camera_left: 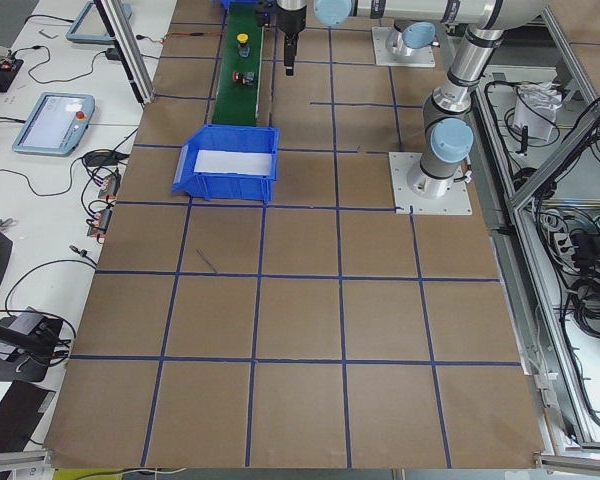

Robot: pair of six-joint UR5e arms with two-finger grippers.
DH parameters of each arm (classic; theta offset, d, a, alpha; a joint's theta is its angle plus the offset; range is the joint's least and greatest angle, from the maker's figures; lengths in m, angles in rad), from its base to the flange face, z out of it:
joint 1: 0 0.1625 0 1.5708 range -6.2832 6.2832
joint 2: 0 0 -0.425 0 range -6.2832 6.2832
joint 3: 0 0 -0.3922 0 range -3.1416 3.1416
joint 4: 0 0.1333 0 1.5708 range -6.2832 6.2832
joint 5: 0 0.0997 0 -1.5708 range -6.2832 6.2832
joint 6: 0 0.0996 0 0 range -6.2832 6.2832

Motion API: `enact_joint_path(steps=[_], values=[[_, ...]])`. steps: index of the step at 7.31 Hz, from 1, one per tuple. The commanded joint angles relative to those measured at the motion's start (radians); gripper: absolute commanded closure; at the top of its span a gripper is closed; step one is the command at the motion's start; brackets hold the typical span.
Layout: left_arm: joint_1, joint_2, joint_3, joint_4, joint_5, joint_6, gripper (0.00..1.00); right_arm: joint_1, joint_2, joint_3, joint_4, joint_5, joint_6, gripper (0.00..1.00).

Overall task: Transport two buttons from left to right
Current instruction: 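Lower the right gripper onto the yellow button and grasp it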

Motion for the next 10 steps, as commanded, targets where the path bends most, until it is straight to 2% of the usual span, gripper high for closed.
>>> enact_joint_path(steps=[1,3,5,8,9,10], values=[[0.0,0.0,0.0,-0.001,0.0,0.0,0.0,-0.001,0.0,-0.001,-0.002,-0.003,0.0,0.0],[0.0,0.001,0.0,-0.001,0.0,0.0,0.0,-0.003,0.032,-0.006,-0.025,0.012,-0.007,0.0],[0.0,0.001,0.0,-0.003,0.0,0.0,0.0,-0.001,0.156,-0.02,-0.197,0.009,0.0,0.0],[0.0,0.001,0.0,-0.004,0.0,0.0,0.0,-0.003,0.342,-0.029,-0.38,0.019,0.005,0.0],[0.0,0.001,0.0,-0.004,0.0,0.0,0.0,-0.001,0.382,-0.027,-0.434,0.016,0.005,0.0],[0.0,0.001,0.0,-0.006,0.0,0.0,0.0,-0.001,0.408,-0.027,-0.437,0.017,0.005,0.0]])
